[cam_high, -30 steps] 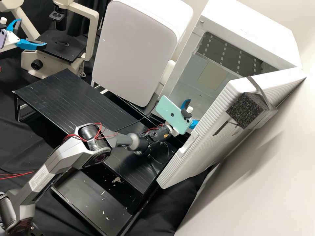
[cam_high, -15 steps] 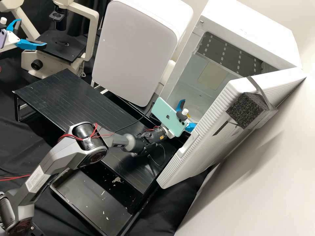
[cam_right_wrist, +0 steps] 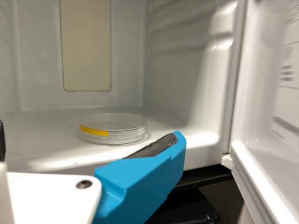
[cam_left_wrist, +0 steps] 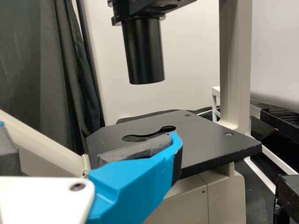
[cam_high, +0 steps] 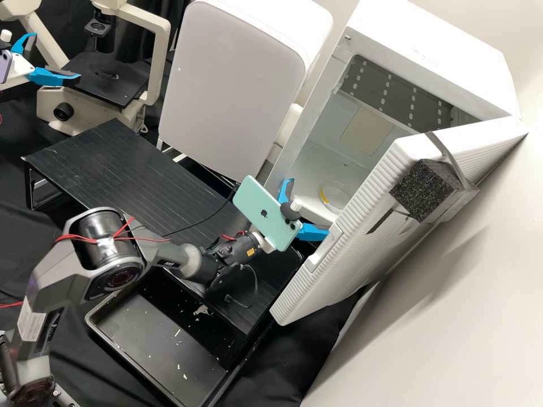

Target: Place the petri dish in the incubator

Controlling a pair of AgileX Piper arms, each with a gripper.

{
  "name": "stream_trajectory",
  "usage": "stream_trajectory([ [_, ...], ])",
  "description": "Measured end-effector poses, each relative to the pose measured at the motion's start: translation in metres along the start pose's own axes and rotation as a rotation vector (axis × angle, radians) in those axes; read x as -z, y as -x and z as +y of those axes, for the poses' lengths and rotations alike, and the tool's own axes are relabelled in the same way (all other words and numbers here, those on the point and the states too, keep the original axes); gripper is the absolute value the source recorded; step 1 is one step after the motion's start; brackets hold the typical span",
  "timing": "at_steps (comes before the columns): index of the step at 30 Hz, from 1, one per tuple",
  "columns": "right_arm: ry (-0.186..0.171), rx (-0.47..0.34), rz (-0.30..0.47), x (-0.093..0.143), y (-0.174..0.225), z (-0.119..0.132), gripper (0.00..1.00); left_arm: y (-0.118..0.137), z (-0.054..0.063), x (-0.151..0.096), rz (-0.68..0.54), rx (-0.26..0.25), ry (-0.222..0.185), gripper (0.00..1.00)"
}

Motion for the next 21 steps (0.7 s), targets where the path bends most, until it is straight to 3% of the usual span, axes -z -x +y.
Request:
stream_trajectory([
  [7, -0.08, -0.055, 0.039, 0.003, 0.053, 0.014, 1.0, 0.0, 0.0, 0.0, 0.0, 0.0, 0.0, 1.0],
  [14, -0.109, -0.112, 0.049, 0.024, 0.115, 0.015, 1.0, 0.0, 0.0, 0.0, 0.0, 0.0, 0.0, 1.0],
  [21, -0.132, -0.073, 0.084, 0.044, 0.164, 0.0, 1.0, 0.0, 0.0, 0.0, 0.0, 0.0, 0.0, 1.0],
])
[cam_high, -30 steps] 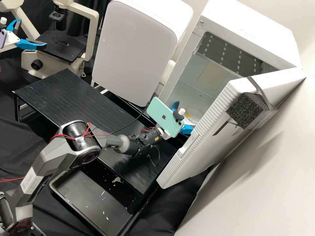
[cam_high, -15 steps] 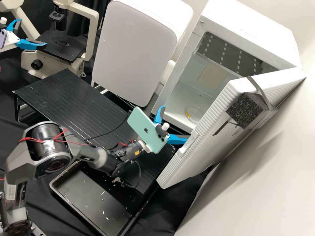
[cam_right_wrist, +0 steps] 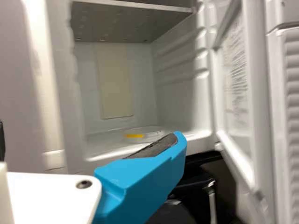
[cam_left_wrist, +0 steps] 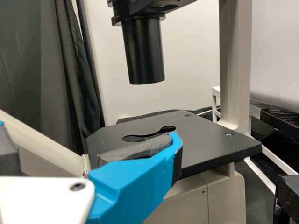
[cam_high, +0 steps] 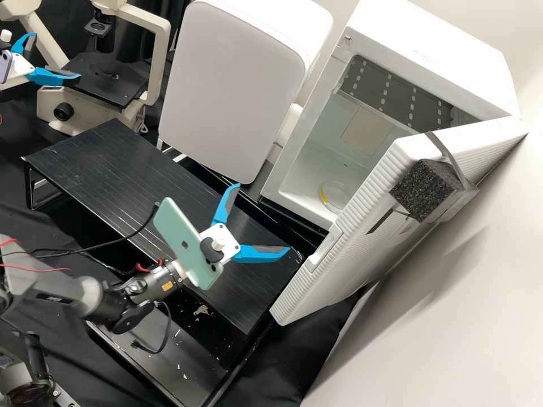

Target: Place the petri dish in the incubator

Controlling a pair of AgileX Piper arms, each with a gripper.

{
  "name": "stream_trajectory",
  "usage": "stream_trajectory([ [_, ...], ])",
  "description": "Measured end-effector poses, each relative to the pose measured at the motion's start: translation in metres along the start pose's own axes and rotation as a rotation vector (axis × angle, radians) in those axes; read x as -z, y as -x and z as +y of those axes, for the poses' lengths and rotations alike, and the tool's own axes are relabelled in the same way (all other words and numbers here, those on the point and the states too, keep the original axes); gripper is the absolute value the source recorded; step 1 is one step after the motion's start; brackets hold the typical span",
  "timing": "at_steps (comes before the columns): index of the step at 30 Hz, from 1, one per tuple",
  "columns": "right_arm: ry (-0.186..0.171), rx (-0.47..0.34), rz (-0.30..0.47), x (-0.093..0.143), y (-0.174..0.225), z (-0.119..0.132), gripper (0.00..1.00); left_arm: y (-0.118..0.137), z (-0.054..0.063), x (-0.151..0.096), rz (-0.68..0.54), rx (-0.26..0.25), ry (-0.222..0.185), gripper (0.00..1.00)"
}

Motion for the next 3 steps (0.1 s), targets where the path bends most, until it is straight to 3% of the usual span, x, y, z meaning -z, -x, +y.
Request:
stream_trajectory([
  [3, -0.026, 0.02, 0.015, 0.0051, 0.0122, -0.0057, 1.0, 0.0, 0.0, 0.0, 0.0, 0.0, 0.0, 1.0],
])
